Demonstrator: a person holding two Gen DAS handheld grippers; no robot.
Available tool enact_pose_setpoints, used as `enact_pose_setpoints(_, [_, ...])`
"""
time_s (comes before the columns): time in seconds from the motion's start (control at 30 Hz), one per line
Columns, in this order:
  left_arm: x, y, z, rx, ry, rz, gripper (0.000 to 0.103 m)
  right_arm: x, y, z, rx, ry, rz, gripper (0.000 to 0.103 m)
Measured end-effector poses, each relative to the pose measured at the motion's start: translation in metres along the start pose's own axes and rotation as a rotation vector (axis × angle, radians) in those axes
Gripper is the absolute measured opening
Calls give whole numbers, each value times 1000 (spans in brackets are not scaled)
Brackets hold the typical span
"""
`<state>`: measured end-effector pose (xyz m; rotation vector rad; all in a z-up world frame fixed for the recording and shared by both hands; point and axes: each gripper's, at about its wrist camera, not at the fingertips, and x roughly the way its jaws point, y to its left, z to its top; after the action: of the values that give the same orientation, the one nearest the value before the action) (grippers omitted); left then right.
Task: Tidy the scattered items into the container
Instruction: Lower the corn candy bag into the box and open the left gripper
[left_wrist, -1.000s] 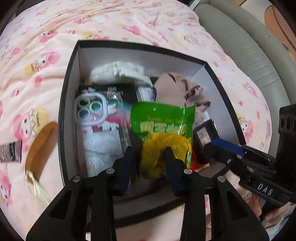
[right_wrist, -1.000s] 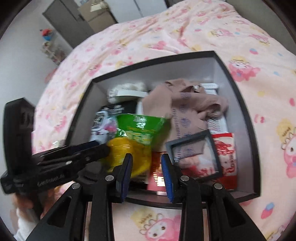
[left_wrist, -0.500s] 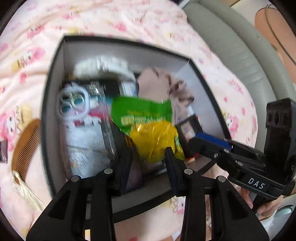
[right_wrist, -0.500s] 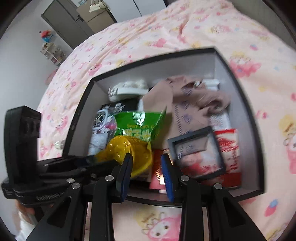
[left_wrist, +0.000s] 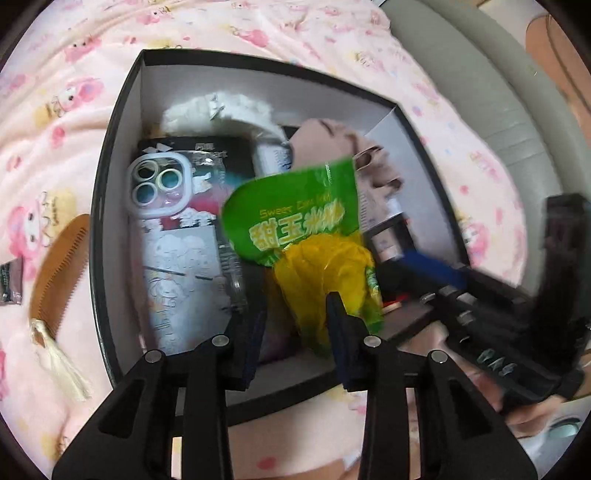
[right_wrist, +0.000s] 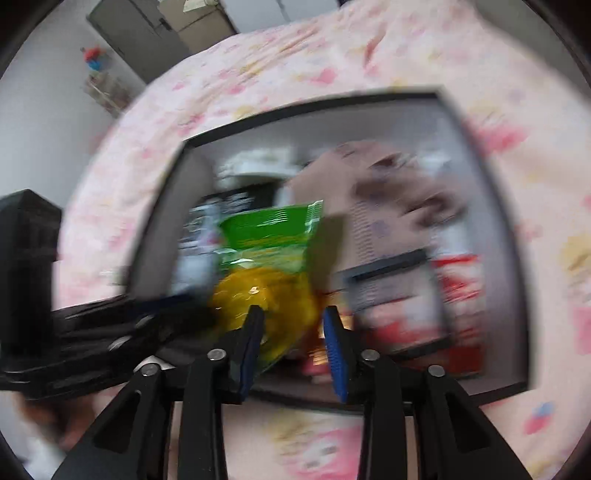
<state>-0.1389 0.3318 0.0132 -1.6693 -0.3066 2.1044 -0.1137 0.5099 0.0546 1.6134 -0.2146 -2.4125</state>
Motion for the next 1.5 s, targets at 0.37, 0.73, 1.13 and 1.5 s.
enact_pose_setpoints(0.37, [-14,20,12,-87,-172,-107,36,2,-24,7,154,63,305,32])
enact_pose_setpoints(0.73, [-6,12,12,-56,-173,-89,36,-4,-3,12,64,43,173,40])
enact_pose_setpoints(1.13, [-3,4,11,25,-117,-94,35,-13,-16,11,70,-40,83,38])
enact_pose_setpoints(1.5, [16,3,5,28,41,-114,34,-4,-17,9,99,4,133,35])
